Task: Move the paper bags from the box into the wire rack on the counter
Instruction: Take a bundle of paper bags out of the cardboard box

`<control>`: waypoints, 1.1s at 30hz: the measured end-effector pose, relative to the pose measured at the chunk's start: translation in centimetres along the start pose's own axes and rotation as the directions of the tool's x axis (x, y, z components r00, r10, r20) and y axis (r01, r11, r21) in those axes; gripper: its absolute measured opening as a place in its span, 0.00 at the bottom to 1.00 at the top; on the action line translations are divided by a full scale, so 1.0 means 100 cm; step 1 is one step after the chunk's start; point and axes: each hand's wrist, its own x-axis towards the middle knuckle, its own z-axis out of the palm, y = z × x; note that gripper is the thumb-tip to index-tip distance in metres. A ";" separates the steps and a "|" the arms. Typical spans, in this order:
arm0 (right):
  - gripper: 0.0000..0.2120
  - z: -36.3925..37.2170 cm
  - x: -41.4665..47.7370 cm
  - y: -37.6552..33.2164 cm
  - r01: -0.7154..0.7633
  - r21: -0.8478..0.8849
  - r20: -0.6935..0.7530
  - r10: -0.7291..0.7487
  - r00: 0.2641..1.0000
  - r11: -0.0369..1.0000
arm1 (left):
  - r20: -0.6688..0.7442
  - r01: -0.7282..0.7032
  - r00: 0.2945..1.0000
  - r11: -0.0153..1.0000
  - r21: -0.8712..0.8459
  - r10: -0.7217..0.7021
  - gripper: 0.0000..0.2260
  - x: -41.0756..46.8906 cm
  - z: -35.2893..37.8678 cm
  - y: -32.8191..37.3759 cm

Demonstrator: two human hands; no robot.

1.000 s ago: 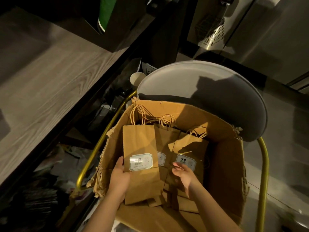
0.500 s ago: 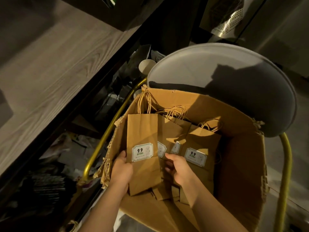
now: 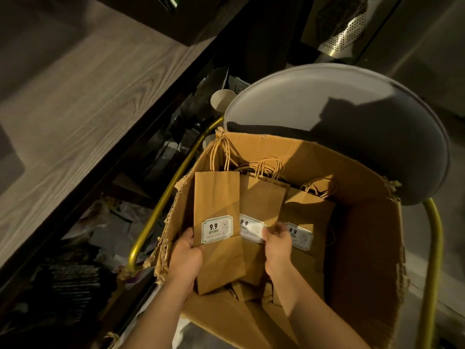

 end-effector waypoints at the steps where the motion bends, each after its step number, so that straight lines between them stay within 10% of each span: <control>1: 0.18 -0.006 -0.005 -0.002 0.051 0.019 -0.052 -0.050 0.997 0.998 | 0.002 -0.002 1.000 1.000 -0.006 0.002 0.20 0.001 0.000 -0.001; 13: 0.15 -0.096 -0.043 -0.023 0.407 -0.312 -0.203 -0.479 0.854 0.858 | 0.020 0.000 1.000 0.992 -0.124 0.003 0.16 0.001 0.002 0.001; 19: 0.17 -0.106 -0.054 -0.047 0.364 0.021 -0.108 -0.360 0.927 0.931 | 0.123 -0.076 0.988 0.987 -0.141 0.093 0.14 -0.015 0.013 0.009; 29: 0.12 -0.068 -0.045 -0.030 0.280 -0.140 0.165 -0.256 0.952 0.950 | 0.344 -0.049 0.932 0.979 -0.199 0.117 0.11 -0.030 0.020 0.017; 33: 0.11 -0.046 -0.052 -0.017 0.357 -0.141 0.234 -0.319 0.918 0.923 | 0.350 -0.136 0.922 0.985 -0.106 0.165 0.24 -0.032 0.020 0.017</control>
